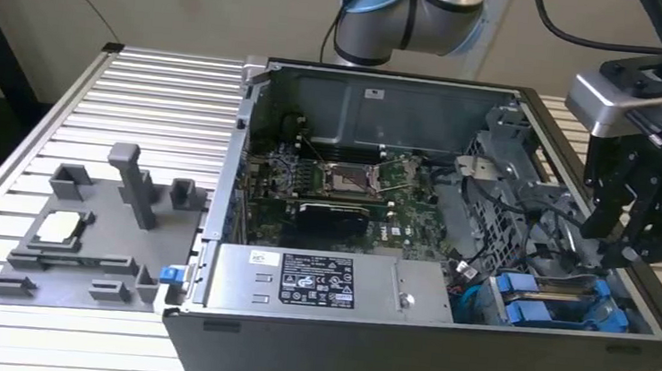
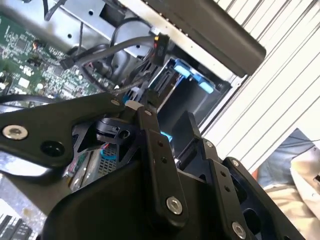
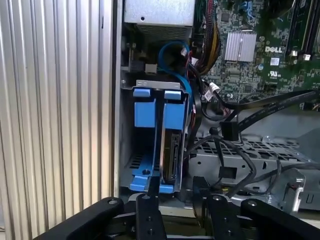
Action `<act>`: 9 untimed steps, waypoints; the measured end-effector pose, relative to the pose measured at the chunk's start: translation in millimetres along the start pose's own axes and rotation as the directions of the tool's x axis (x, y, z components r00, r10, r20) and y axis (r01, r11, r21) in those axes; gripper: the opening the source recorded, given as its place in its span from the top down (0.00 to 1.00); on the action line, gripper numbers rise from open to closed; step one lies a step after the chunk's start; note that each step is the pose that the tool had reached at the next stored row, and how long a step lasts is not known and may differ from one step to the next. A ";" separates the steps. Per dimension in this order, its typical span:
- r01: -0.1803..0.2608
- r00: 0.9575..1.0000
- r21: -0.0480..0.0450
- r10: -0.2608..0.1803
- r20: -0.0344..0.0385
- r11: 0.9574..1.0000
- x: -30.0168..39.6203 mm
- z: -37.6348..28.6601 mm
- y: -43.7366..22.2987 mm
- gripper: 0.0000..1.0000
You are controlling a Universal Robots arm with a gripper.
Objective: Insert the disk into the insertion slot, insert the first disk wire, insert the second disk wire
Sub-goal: 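Insert the first disk wire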
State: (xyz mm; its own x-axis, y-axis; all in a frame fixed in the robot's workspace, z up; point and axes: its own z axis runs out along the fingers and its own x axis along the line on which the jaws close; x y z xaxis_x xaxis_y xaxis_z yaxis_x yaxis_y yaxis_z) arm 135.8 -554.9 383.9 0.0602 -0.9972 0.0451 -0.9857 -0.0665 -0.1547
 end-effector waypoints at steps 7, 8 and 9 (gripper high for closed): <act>0.018 1.000 0.001 -0.018 0.003 1.000 -4.6 2.5 -3.0 0.60; 0.021 1.000 0.001 -0.021 0.003 1.000 -4.7 2.6 -4.3 0.60; 0.024 1.000 0.001 -0.024 0.004 1.000 -4.8 3.0 -5.8 0.60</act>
State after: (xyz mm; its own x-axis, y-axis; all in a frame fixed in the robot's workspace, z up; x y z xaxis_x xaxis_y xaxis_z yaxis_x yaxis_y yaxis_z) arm 141.6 -549.9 381.7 0.0844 -0.9954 0.0452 -0.9838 -0.0905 -0.1550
